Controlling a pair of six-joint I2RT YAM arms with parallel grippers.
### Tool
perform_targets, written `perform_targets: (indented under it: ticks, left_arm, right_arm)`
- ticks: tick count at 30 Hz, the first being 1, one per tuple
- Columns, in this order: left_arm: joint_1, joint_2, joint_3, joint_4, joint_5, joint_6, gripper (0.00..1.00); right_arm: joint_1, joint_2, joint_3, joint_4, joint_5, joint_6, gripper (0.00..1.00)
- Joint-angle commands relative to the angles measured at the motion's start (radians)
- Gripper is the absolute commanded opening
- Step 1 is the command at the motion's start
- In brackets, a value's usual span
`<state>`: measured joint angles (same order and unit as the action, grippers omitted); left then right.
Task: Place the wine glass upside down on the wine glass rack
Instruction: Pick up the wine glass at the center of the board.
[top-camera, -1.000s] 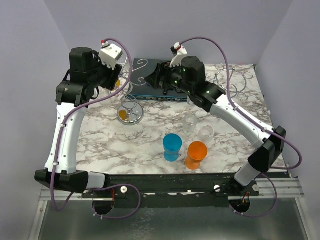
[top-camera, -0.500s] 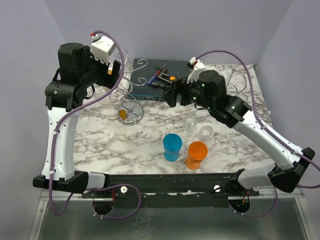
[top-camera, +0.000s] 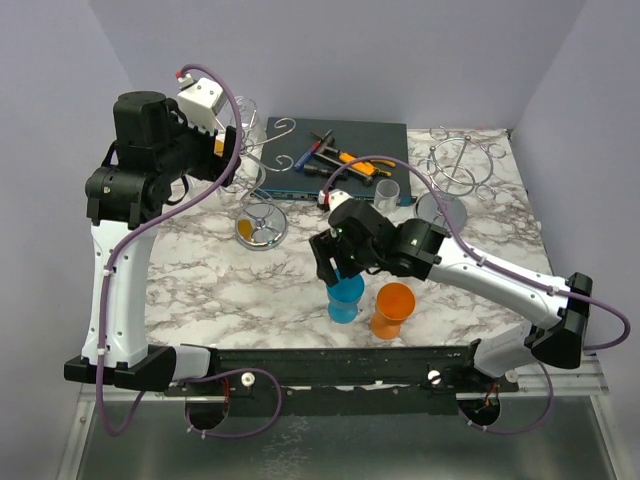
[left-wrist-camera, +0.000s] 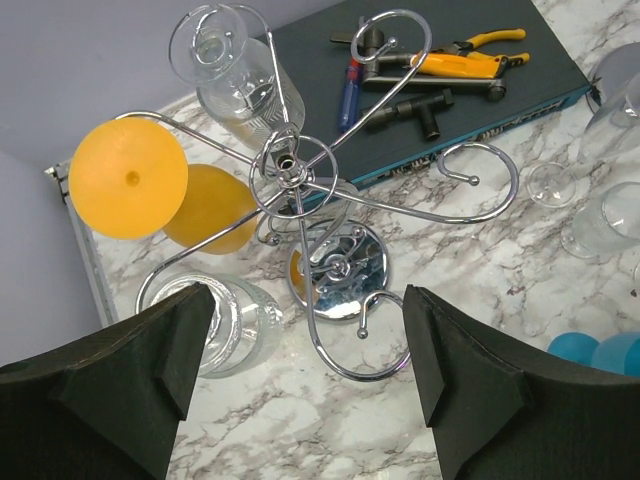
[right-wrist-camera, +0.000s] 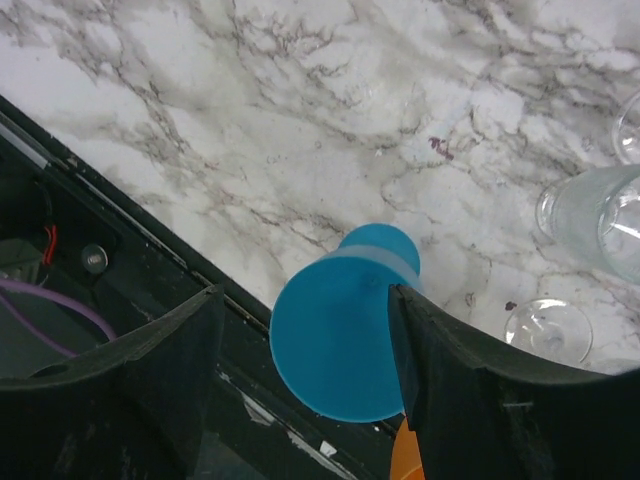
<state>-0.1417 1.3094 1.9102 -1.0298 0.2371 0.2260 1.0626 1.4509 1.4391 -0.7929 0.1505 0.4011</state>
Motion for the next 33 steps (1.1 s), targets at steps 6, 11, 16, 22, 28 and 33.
perform_targets:
  ticks: [6, 11, 16, 22, 28, 33]
  left_arm:
    - [-0.003, -0.005, -0.002, -0.007, 0.032, -0.037, 0.84]
    - [-0.002, -0.015, 0.002, -0.003, 0.046, -0.042, 0.83]
    - [-0.003, -0.032, -0.01, -0.001, 0.064, -0.053, 0.82]
    - [-0.003, -0.055, -0.01, -0.006, 0.105, -0.055, 0.82]
    - [-0.003, -0.071, 0.022, -0.044, 0.183, -0.053, 0.83]
    - [-0.003, -0.1, 0.029, -0.07, 0.296, -0.076, 0.83]
  right_arm:
    - [0.106, 0.007, -0.138, -0.032, 0.035, 0.109, 0.7]
    - [0.116, 0.049, -0.188, 0.038, 0.041, 0.118, 0.56]
    - [0.116, 0.092, -0.183, 0.101, 0.089, 0.106, 0.21]
    - [0.117, 0.022, -0.043, 0.149, 0.09, 0.053, 0.0]
    - [0.116, -0.115, 0.05, 0.26, 0.041, 0.003, 0.0]
    - [0.116, -0.147, 0.159, 0.273, 0.067, -0.045, 0.0]
